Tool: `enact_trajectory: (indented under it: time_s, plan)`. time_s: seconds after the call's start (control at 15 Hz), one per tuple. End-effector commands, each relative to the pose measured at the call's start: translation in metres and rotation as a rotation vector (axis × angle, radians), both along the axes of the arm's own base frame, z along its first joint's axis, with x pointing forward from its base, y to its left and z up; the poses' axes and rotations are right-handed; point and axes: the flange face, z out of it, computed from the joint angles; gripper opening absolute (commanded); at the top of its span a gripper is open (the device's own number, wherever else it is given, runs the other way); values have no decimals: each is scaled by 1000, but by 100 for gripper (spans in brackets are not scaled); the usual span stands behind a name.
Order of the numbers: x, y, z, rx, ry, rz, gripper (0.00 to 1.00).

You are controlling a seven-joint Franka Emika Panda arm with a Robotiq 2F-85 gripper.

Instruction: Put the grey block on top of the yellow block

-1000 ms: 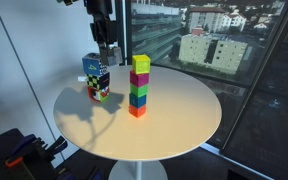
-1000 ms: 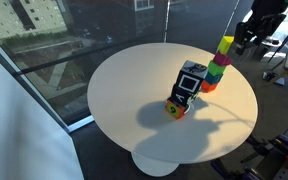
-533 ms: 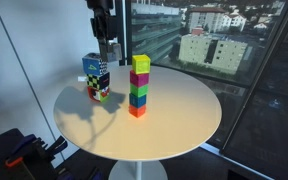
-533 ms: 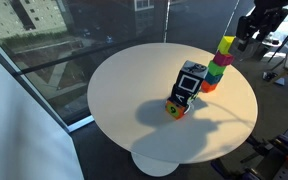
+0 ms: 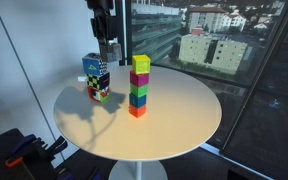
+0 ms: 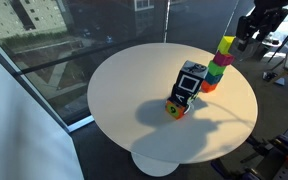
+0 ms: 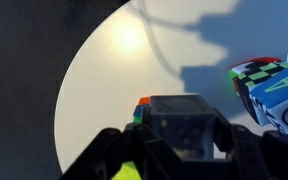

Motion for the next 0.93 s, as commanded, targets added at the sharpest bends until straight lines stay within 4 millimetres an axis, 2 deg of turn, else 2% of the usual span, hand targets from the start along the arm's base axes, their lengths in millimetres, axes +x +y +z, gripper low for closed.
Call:
enact_trajectory:
  time_s: [0.0,0.07,0.87]
  plan:
    - [0,0,0,0,1,0,57]
    - [0,0,0,0,1,0,32]
    - [26,-14,40,24,-58,-64,32]
